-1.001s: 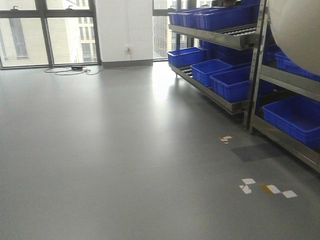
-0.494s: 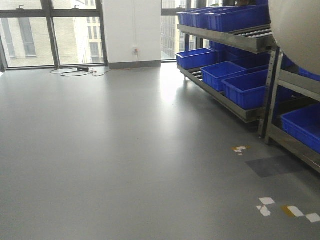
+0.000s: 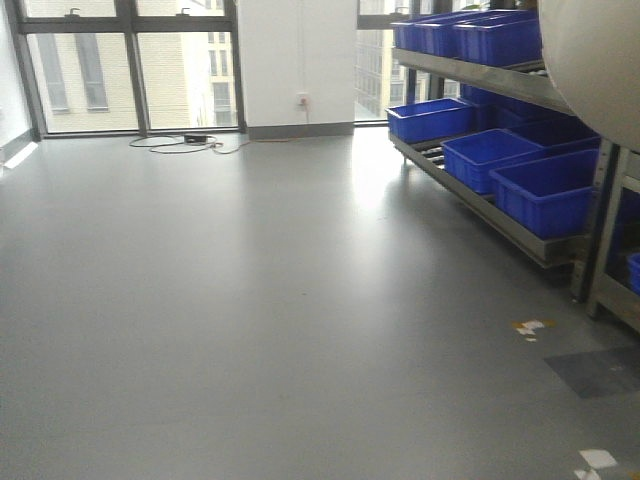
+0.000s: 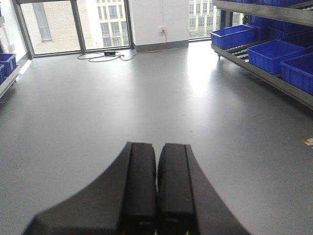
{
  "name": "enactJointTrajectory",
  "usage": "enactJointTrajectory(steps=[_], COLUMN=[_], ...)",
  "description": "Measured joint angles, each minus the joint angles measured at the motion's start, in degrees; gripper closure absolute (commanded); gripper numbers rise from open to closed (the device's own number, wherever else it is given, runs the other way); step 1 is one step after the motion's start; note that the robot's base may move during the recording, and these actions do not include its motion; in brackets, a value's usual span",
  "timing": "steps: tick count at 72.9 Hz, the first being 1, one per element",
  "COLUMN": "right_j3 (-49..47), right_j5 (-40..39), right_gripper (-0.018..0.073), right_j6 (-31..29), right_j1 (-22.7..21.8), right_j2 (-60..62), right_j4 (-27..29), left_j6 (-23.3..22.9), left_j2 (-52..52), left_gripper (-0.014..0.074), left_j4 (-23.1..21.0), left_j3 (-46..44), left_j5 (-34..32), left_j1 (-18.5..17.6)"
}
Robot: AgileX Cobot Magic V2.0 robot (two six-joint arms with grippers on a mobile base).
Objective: Move white bin to right shelf second layer
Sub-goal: 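Drive toward the windows holding the bin in the right gripper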
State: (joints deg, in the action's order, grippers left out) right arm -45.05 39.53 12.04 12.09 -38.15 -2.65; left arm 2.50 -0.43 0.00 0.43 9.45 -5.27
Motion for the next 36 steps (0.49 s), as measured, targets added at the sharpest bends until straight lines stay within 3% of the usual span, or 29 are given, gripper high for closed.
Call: enactJointTrajectory(steps=[36], right_j3=[0.0], right_j5=[0.0], right_gripper=[0.0504], right_j6=[0.0], right_j1=[0.0], right_j2=[0.0], right_j4=[0.0], left_j6=[0.0], left_j2=[0.0], left_gripper=[0.0512], left_j4=[0.0], left_j3=[0.0], left_j5=[0.0], left_j1=[0.0])
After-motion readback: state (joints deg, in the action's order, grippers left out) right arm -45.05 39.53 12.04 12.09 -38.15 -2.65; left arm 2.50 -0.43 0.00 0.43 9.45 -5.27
